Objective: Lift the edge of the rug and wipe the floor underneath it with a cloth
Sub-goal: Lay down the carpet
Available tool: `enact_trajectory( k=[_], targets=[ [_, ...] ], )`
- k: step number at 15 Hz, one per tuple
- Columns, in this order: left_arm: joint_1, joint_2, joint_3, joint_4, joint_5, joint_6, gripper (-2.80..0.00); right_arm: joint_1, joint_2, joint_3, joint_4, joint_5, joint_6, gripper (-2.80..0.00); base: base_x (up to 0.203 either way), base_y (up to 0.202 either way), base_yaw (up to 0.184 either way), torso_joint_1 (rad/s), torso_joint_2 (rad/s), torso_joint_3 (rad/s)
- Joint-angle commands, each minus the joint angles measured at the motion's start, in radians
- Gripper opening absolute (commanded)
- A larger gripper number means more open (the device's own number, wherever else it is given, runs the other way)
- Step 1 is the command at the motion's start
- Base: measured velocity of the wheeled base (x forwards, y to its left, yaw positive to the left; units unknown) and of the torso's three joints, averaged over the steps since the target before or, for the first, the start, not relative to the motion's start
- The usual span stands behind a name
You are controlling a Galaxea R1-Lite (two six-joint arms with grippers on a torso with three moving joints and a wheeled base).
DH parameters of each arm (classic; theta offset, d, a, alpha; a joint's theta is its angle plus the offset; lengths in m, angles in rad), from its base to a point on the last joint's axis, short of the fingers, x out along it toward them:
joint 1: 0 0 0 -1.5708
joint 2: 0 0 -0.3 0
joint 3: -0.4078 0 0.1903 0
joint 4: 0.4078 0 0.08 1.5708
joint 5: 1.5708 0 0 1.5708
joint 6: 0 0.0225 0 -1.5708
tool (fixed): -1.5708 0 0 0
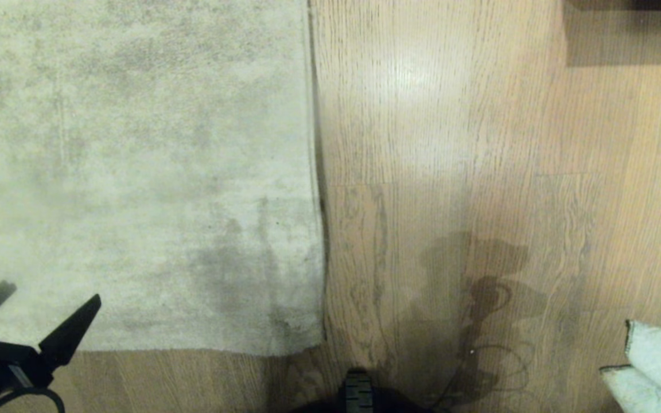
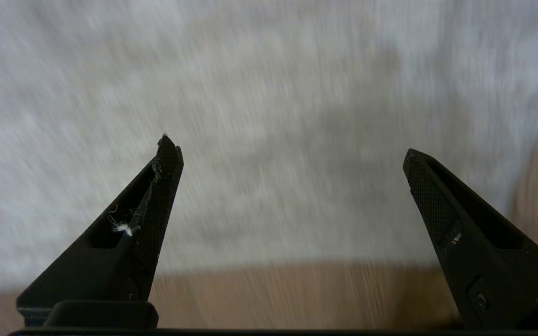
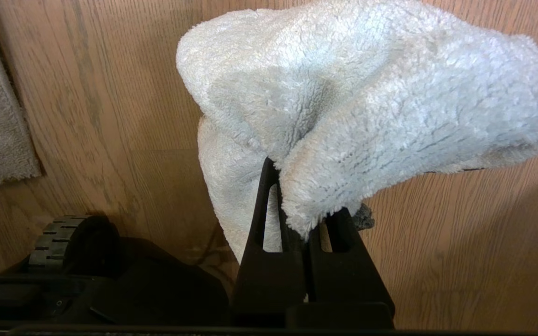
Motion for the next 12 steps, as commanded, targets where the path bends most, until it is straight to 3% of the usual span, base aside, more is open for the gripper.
enact_trajectory(
  k=[1,6,11,12],
  targets=[
    [-0.039,-0.008,0.000,0.081,0.000,0.000,0.00,0.000,0.001,0.000,0.000,0.001,-0.001,-2.80,0.000,0.000,0.000,0.000,0.00,0.000],
    [-0.087,-0.008,0.000,0.278,-0.001,0.007,0.00,0.000,0.001,0.000,0.000,0.001,-0.001,-2.80,0.000,0.000,0.000,0.000,0.00,0.000],
    [-0.088,-0.010,0.000,0.414,0.002,0.001,0.00,0.000,0.001,0.000,0.000,0.001,-0.001,-2.80,0.000,0.000,0.000,0.000,0.00,0.000],
    [-0.088,-0.014,0.000,0.451,0.000,-0.003,-2.80,0.000,0.001,0.000,0.000,0.001,-0.001,-2.80,0.000,0.000,0.000,0.000,0.00,0.000]
  ],
)
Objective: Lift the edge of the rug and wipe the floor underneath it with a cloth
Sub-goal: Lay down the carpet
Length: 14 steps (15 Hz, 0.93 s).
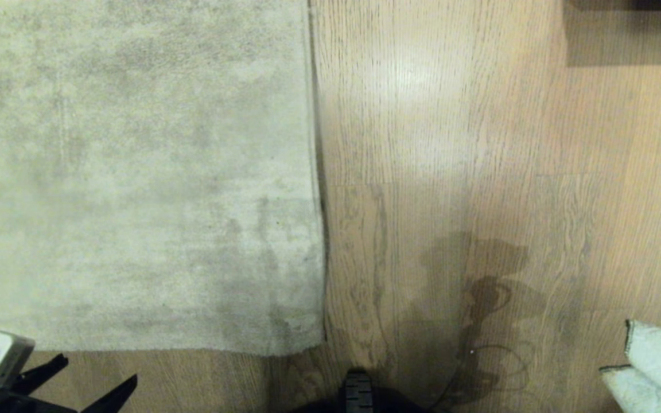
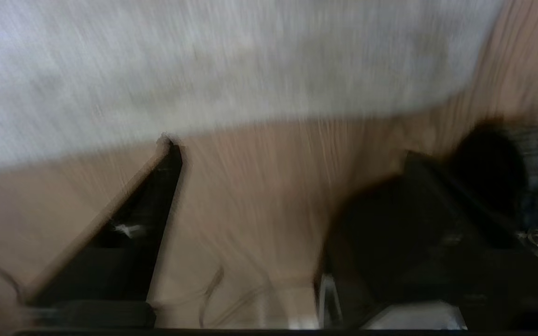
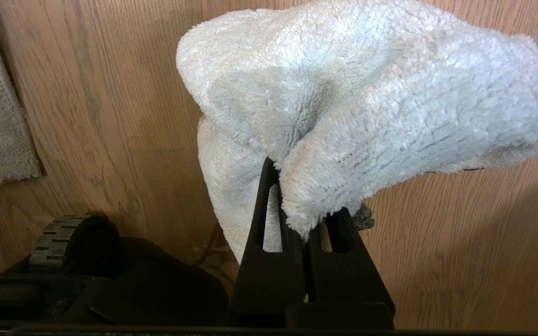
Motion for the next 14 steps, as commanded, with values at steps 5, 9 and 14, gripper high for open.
enact_trajectory(
  k=[5,9,14],
  targets=[
    [-0.014,0.014,-0.009,0.117,-0.098,-0.019,-2.80,0.000,0.001,0.000,0.000,0.000,0.000,-2.80,0.000,0.000,0.000,0.000,0.00,0.000],
    [-0.020,0.071,-0.011,0.114,-0.104,-0.017,-2.80,0.000,0.001,0.000,0.000,0.000,0.000,-2.80,0.000,0.000,0.000,0.000,0.00,0.000],
    [-0.061,0.215,-0.068,0.104,-0.103,-0.009,-2.80,0.000,0.001,0.000,0.000,0.000,0.000,-2.80,0.000,0.000,0.000,0.000,0.00,0.000]
  ],
)
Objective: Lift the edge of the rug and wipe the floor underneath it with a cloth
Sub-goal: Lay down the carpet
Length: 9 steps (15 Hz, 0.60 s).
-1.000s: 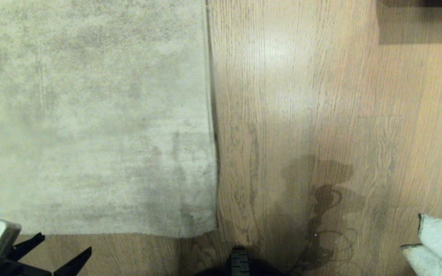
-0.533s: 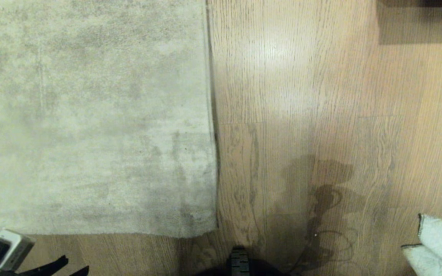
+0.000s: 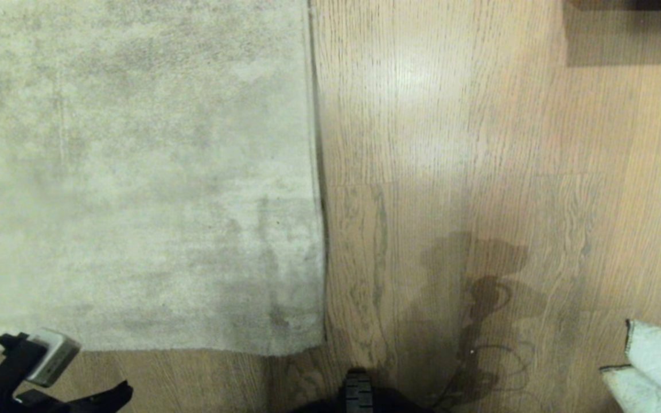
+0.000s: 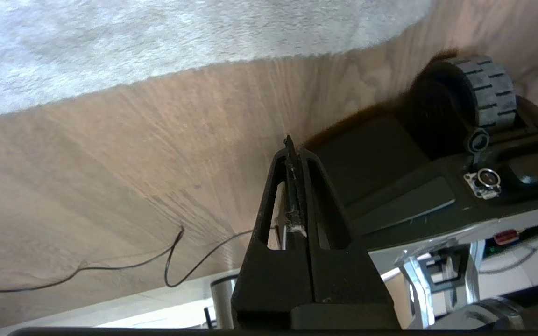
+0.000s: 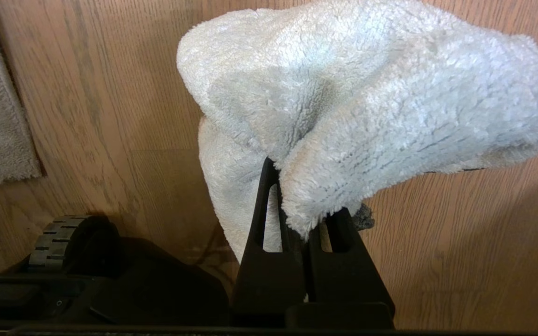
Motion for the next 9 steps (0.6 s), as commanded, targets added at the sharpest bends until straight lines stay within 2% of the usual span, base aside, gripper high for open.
enact_trajectory(
  k=[1,5,9],
  targets=[
    [-0.036,0.093,-0.016,-0.006,-0.001,0.000,-2.80,0.000,0.001,0.000,0.000,0.000,-0.001,-2.80,0.000,0.000,0.000,0.000,0.00,0.000],
    [-0.076,0.228,-0.021,-0.076,0.000,0.004,-2.80,0.000,0.001,0.000,0.000,0.000,-0.001,-2.80,0.000,0.000,0.000,0.000,0.00,0.000],
    [-0.132,0.486,0.000,-0.326,0.007,0.007,-2.80,0.000,0.001,0.000,0.000,0.000,-0.001,-2.80,0.000,0.000,0.000,0.000,0.00,0.000]
  ],
)
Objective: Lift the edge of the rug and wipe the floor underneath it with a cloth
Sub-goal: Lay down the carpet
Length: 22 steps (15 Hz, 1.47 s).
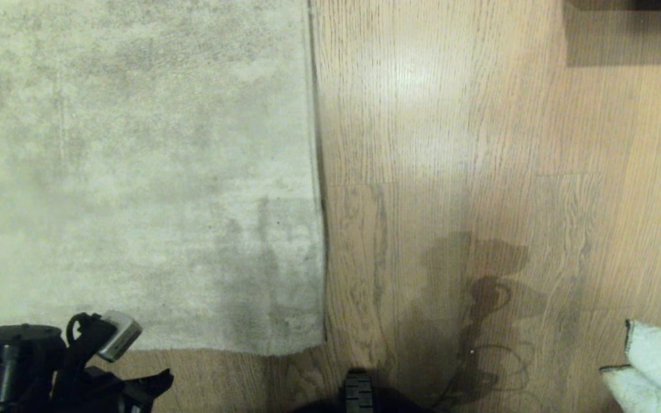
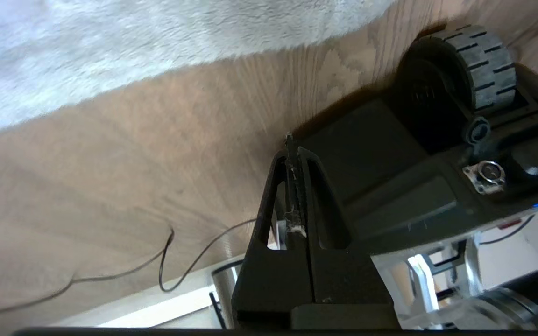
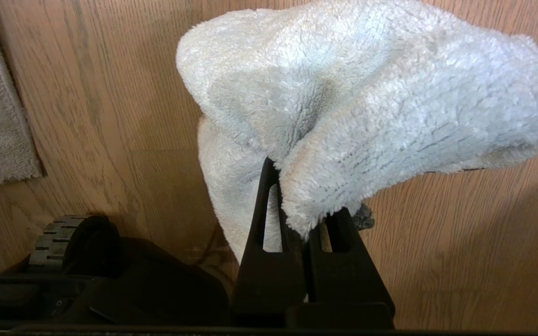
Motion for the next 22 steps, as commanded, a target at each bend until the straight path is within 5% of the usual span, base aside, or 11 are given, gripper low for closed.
enact_trajectory(
  k=[1,7,10,16,22],
  targets=[
    [-0.025,0.225,0.021,-0.169,0.005,0.002,-2.80,0.000,0.001,0.000,0.000,0.000,0.000,-2.80,0.000,0.000,0.000,0.000,0.00,0.000],
    [-0.042,0.667,0.060,-0.731,0.052,0.003,-2.80,0.000,0.001,0.000,0.000,0.000,0.000,-2.80,0.000,0.000,0.000,0.000,0.00,0.000],
    [-0.064,0.795,0.052,-0.910,0.115,0.003,-2.80,0.000,0.001,0.000,0.000,0.000,0.000,-2.80,0.000,0.000,0.000,0.000,0.00,0.000],
    [-0.141,0.832,-0.091,-0.910,0.141,-0.005,-2.80,0.000,0.001,0.000,0.000,0.000,0.000,-2.80,0.000,0.000,0.000,0.000,0.00,0.000],
    [-0.285,0.845,-0.206,-0.910,0.270,-0.059,-2.80,0.000,0.001,0.000,0.000,0.000,0.000,-2.80,0.000,0.000,0.000,0.000,0.00,0.000]
  ],
)
